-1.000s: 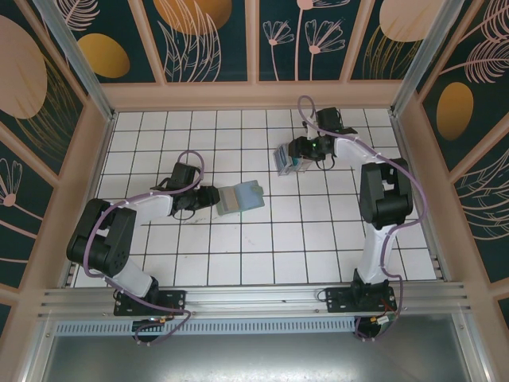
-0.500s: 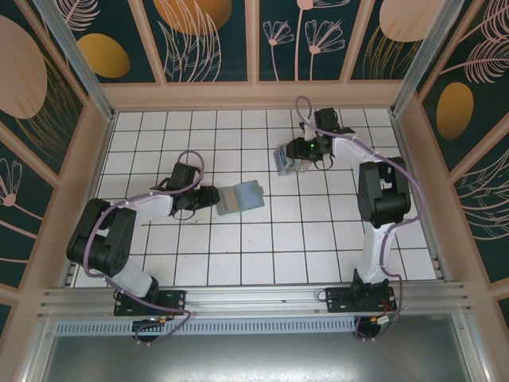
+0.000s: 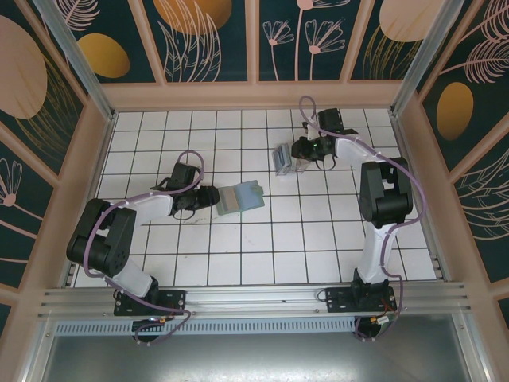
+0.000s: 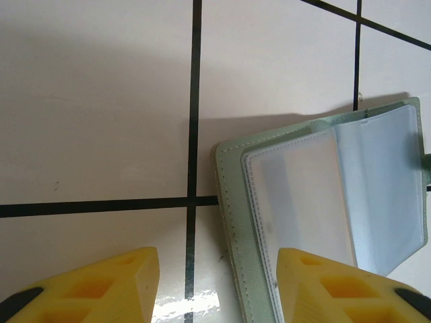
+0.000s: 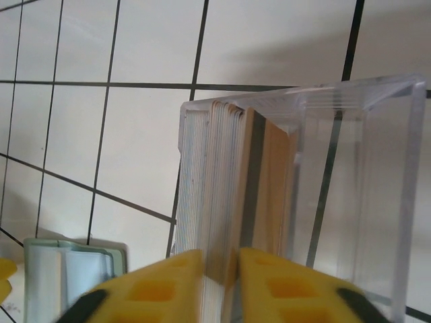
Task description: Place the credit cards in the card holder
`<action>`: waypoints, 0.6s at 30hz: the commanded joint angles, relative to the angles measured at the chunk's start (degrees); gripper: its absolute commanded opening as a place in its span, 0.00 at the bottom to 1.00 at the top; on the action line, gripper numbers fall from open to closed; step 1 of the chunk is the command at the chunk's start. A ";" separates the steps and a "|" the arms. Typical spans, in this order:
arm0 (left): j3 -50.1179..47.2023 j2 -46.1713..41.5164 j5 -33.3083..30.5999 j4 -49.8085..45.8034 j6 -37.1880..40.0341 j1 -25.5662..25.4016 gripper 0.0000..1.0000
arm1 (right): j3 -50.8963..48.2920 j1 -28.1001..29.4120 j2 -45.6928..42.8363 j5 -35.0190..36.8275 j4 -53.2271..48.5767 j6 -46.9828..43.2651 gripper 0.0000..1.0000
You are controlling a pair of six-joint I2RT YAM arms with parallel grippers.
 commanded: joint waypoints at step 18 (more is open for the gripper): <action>-0.12 0.03 0.00 0.88 0.25 0.15 0.50 | -1.07 0.54 -5.72 10.54 -0.75 -0.65 0.00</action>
